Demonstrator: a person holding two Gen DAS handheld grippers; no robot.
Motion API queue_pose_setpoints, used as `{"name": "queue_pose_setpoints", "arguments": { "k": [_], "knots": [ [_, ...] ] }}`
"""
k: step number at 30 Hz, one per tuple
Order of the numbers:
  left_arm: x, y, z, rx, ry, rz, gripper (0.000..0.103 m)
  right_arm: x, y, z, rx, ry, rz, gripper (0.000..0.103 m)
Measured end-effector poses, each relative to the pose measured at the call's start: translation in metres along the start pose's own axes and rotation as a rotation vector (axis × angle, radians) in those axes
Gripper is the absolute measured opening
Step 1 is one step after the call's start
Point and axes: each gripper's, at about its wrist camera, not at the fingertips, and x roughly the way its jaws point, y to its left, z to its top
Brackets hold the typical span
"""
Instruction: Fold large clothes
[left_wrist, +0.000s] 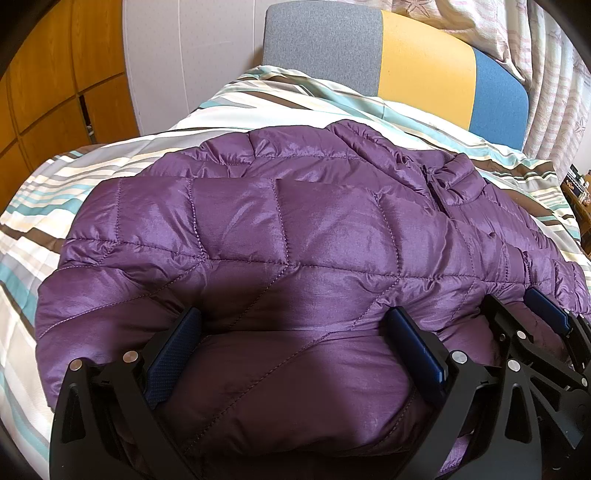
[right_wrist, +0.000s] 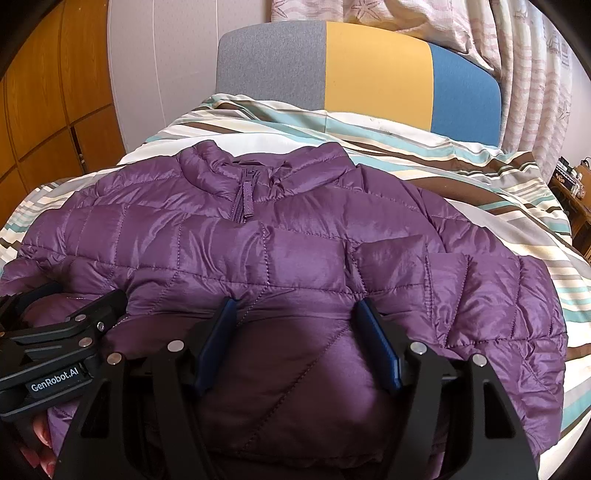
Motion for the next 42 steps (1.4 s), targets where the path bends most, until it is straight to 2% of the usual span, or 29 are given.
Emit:
{"name": "queue_pose_setpoints", "arguments": {
  "k": [5, 8, 11, 13, 16, 18, 21, 25, 27, 28, 32, 35, 37, 42],
  "knots": [
    [-0.006, 0.003, 0.001, -0.017, -0.003, -0.016, 0.100, 0.000, 0.000, 0.000, 0.000, 0.000, 0.000, 0.068],
    [-0.021, 0.018, 0.005, -0.064, -0.025, -0.055, 0.100, 0.000, 0.000, -0.001, -0.001, 0.000, 0.000, 0.068],
    [-0.029, 0.047, 0.014, -0.148, -0.058, -0.021, 0.100, 0.000, 0.000, -0.001, -0.001, 0.000, 0.000, 0.068],
    [-0.021, 0.069, 0.023, -0.193, -0.041, 0.023, 0.100, 0.000, 0.000, -0.001, 0.000, 0.000, 0.001, 0.068],
    [-0.001, 0.088, 0.027, -0.169, -0.012, 0.101, 0.100, 0.000, 0.000, -0.001, 0.000, 0.000, 0.002, 0.068],
    [0.012, 0.092, 0.026, -0.153, 0.012, 0.085, 0.100, 0.001, 0.000, -0.001, -0.002, 0.001, 0.007, 0.068],
    [0.014, 0.085, 0.028, -0.117, 0.020, 0.122, 0.100, 0.001, -0.001, 0.000, -0.002, 0.004, 0.005, 0.069],
    [-0.006, 0.089, 0.024, -0.074, 0.026, 0.089, 0.100, 0.001, -0.005, 0.004, 0.011, 0.031, 0.030, 0.074],
    [-0.025, 0.092, 0.014, -0.035, 0.024, 0.096, 0.100, -0.005, -0.010, 0.007, 0.013, 0.061, 0.062, 0.087],
    [-0.035, 0.095, 0.007, -0.020, 0.018, 0.087, 0.100, -0.014, -0.015, 0.009, 0.019, 0.072, 0.067, 0.088],
    [-0.077, 0.114, -0.029, -0.014, -0.032, 0.019, 0.100, -0.065, -0.040, 0.000, 0.095, 0.103, 0.106, 0.088],
    [-0.100, 0.131, -0.063, -0.042, -0.015, -0.040, 0.100, -0.102, -0.067, -0.024, 0.166, 0.138, 0.173, 0.088],
    [-0.114, 0.140, -0.085, -0.065, 0.008, -0.066, 0.100, -0.127, -0.087, -0.046, 0.195, 0.158, 0.166, 0.087],
    [-0.148, 0.162, -0.130, -0.139, 0.006, -0.136, 0.100, -0.184, -0.136, -0.104, 0.240, 0.193, 0.106, 0.081]
  ]
}}
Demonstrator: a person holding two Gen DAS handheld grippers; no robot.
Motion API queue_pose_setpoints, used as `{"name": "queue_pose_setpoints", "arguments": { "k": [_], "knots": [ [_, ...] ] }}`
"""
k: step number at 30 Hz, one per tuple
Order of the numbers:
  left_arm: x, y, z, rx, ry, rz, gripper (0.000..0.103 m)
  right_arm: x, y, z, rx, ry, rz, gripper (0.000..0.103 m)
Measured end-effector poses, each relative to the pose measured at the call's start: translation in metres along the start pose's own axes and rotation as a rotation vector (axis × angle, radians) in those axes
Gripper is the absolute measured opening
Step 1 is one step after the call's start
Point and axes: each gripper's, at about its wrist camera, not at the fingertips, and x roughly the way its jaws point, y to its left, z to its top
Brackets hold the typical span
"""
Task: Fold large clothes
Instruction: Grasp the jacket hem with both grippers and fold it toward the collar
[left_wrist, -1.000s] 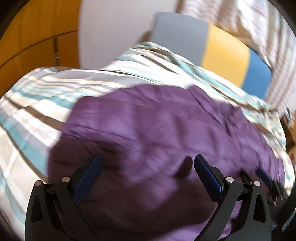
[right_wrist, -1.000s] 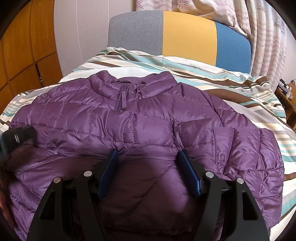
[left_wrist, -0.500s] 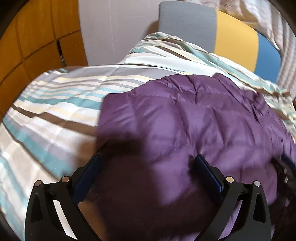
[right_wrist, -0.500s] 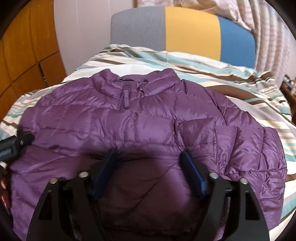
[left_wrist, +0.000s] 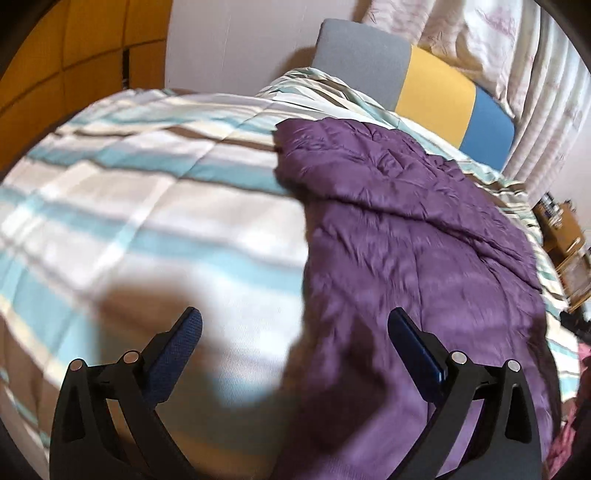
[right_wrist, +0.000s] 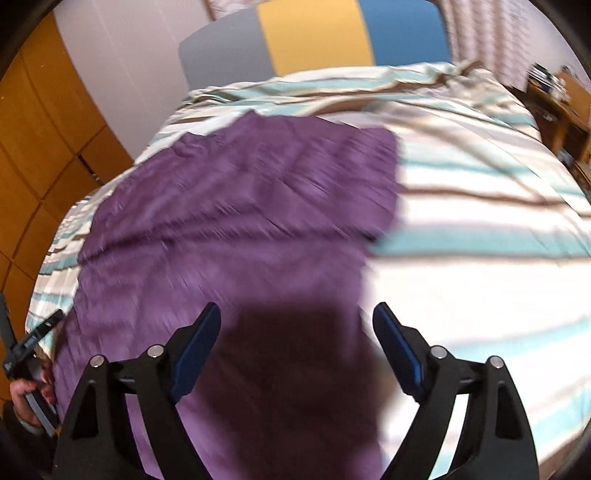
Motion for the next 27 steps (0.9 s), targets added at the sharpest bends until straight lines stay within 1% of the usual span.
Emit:
{"name": "queue_pose_setpoints", "arguments": {
  "k": [1, 4, 6, 9, 12, 14, 18, 19, 21, 22, 23, 24, 25, 26, 27],
  "knots": [
    [-0.006, 0.002, -0.007, -0.004, -0.002, -0.015, 0.100, -0.008, -0.008, -0.009, 0.006, 0.002, -0.010, 0.078],
    [-0.022, 0.003, -0.028, 0.020, -0.007, -0.044, 0.100, -0.026, -0.026, -0.036, 0.010, 0.025, -0.025, 0.077],
    [-0.033, 0.002, -0.042, 0.047, -0.021, -0.054, 0.100, -0.035, -0.033, -0.053, 0.008, 0.044, -0.031, 0.075],
    [-0.043, 0.001, -0.059, 0.061, -0.025, -0.075, 0.098, -0.045, -0.035, -0.075, -0.017, 0.064, -0.025, 0.074],
    [-0.046, -0.003, -0.070, 0.077, -0.001, -0.113, 0.094, -0.052, -0.033, -0.093, -0.042, 0.079, -0.012, 0.074],
    [-0.048, -0.006, -0.076, 0.092, 0.014, -0.123, 0.090, -0.054, -0.032, -0.101, -0.044, 0.094, -0.001, 0.073],
    [-0.053, -0.007, -0.090, 0.104, 0.051, -0.133, 0.089, -0.056, -0.030, -0.119, -0.057, 0.146, 0.032, 0.072],
    [-0.052, -0.005, -0.093, 0.100, 0.066, -0.133, 0.089, -0.055, -0.029, -0.123, -0.055, 0.161, 0.043, 0.068],
    [-0.052, -0.005, -0.100, 0.103, 0.092, -0.131, 0.089, -0.051, -0.031, -0.131, -0.030, 0.199, 0.079, 0.056],
    [-0.053, -0.007, -0.103, 0.112, 0.098, -0.124, 0.089, -0.049, -0.032, -0.133, -0.017, 0.207, 0.097, 0.044],
    [-0.054, -0.009, -0.105, 0.123, 0.107, -0.120, 0.077, -0.046, -0.030, -0.134, -0.013, 0.207, 0.112, 0.037],
    [-0.055, -0.012, -0.107, 0.140, 0.115, -0.104, 0.066, -0.046, -0.027, -0.135, -0.031, 0.195, 0.104, 0.034],
    [-0.057, -0.016, -0.108, 0.151, 0.121, -0.097, 0.039, -0.046, -0.023, -0.135, -0.053, 0.191, 0.100, 0.024],
    [-0.058, -0.018, -0.108, 0.143, 0.143, -0.145, 0.020, -0.047, -0.019, -0.134, -0.074, 0.186, 0.112, 0.014],
    [-0.059, -0.019, -0.107, 0.131, 0.154, -0.178, 0.019, -0.047, -0.015, -0.133, -0.084, 0.184, 0.132, 0.013]
  ]
}}
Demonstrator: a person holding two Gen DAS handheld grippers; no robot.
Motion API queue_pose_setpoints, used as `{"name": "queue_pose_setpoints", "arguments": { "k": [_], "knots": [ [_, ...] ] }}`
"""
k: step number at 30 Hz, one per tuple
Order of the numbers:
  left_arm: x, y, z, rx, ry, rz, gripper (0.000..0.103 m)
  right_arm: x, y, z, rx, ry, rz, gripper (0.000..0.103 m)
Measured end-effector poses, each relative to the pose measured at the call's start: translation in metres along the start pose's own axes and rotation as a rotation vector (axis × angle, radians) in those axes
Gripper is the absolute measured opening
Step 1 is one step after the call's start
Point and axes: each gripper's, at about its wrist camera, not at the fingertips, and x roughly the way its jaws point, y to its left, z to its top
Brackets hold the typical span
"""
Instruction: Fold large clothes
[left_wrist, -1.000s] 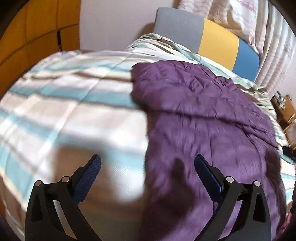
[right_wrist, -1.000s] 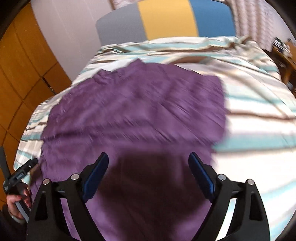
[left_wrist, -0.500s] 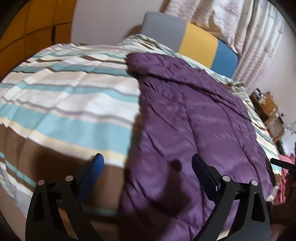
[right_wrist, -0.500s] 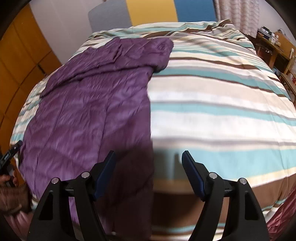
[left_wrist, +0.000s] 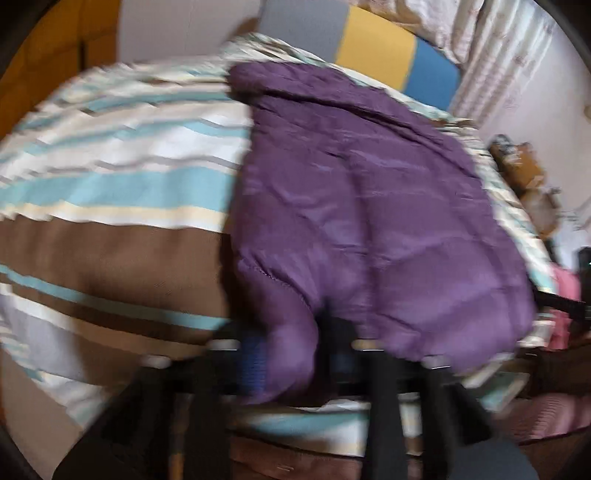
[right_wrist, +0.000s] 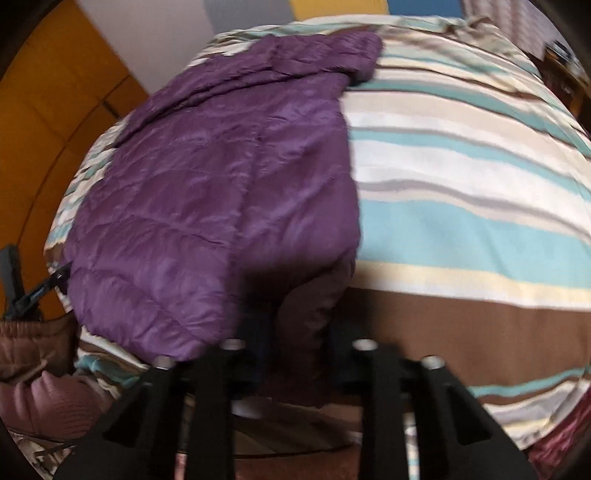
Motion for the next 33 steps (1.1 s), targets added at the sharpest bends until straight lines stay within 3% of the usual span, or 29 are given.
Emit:
{"name": "queue_pose_setpoints", "arguments": {
  "k": [5, 8, 15, 23, 25, 33],
  "knots": [
    [-0.020, -0.009, 0.016, 0.016, -0.078, -0.051, 0.012, -0.010, 0.002, 0.012, 0.027, -0.049, 0.067, 0.009],
    [-0.040, -0.007, 0.039, -0.018, -0.174, -0.080, 0.012, -0.022, 0.000, 0.029, 0.052, -0.115, 0.091, 0.009],
    [-0.040, 0.003, 0.098, -0.082, -0.264, -0.106, 0.012, -0.034, -0.004, 0.076, 0.115, -0.250, 0.151, 0.008],
    [-0.004, 0.023, 0.162, -0.164, -0.287, -0.065, 0.012, -0.006, -0.021, 0.130, 0.242, -0.273, 0.241, 0.008],
    [0.006, 0.029, 0.172, -0.186, -0.287, -0.041, 0.012, 0.004, -0.022, 0.139, 0.258, -0.271, 0.240, 0.008],
    [0.029, 0.041, 0.191, -0.238, -0.303, -0.072, 0.012, 0.043, -0.033, 0.166, 0.364, -0.286, 0.212, 0.007]
  ]
}}
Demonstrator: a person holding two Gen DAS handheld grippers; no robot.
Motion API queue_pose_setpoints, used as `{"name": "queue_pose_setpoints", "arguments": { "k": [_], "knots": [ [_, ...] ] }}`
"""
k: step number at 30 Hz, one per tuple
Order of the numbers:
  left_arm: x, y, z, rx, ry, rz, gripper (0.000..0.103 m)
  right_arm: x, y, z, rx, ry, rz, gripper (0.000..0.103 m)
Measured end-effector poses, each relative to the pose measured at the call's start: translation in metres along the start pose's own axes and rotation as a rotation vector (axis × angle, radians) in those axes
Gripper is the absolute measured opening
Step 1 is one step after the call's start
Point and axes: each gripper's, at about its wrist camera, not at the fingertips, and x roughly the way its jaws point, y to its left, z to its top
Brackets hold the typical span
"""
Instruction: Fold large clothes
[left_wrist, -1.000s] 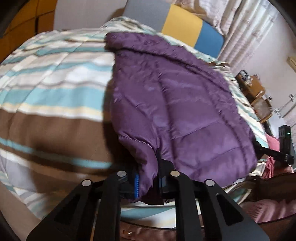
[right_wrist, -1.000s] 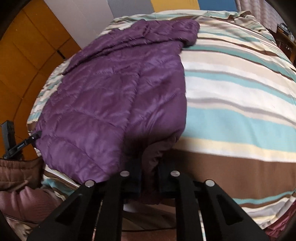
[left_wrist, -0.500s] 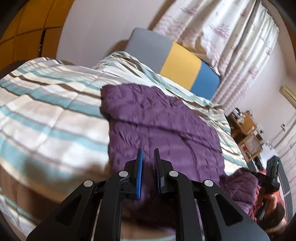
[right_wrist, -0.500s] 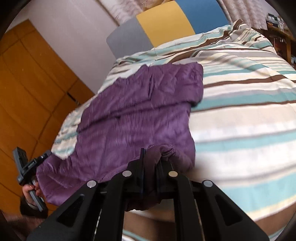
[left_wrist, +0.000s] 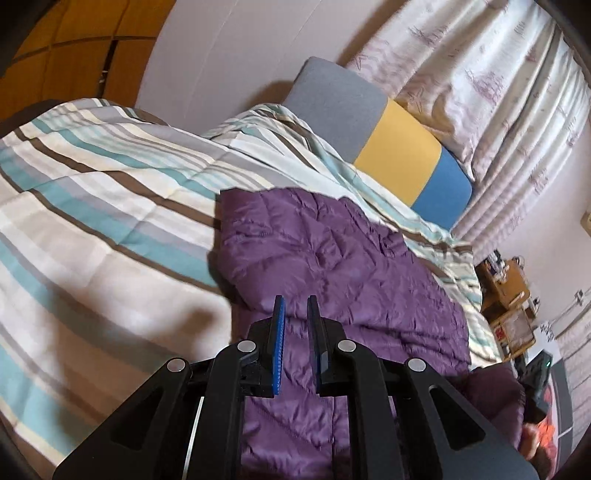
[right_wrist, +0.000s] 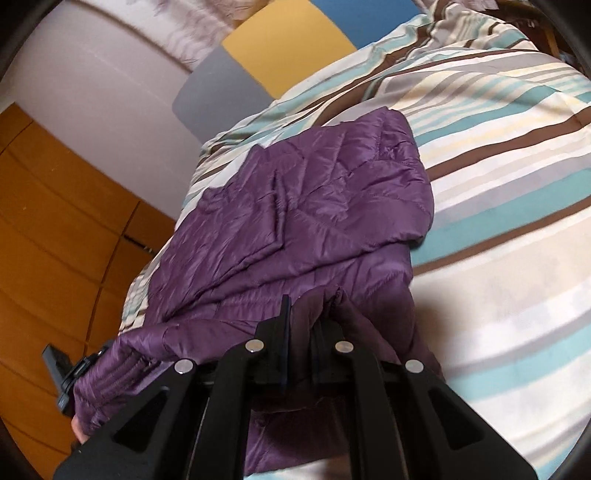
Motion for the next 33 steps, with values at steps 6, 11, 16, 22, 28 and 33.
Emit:
{"name": "queue_pose_setpoints", "arguments": {
  "k": [6, 11, 16, 22, 28, 33],
  "knots": [
    [-0.012, 0.020, 0.020, -0.061, -0.126, 0.068, 0.012, 0.010, -0.020, 0.019, 0.123, -0.110, -0.061, 0.006],
    [-0.014, 0.037, 0.003, -0.064, -0.101, 0.096, 0.092, 0.021, -0.034, 0.028, 0.154, -0.162, -0.090, 0.015],
    [-0.023, 0.042, -0.034, -0.094, -0.119, -0.011, 0.096, 0.001, -0.035, 0.026, 0.128, -0.266, -0.021, 0.077],
    [-0.002, 0.023, -0.059, -0.100, -0.015, -0.152, 0.096, -0.017, -0.023, 0.010, -0.071, -0.255, -0.101, 0.090],
    [0.027, -0.013, -0.072, -0.003, 0.090, -0.167, 0.061, 0.013, -0.009, -0.014, -0.215, -0.120, -0.162, 0.039],
    [0.028, -0.025, -0.082, 0.077, 0.170, -0.154, 0.022, 0.011, -0.001, -0.031, -0.260, -0.070, -0.104, 0.018]
  ]
}}
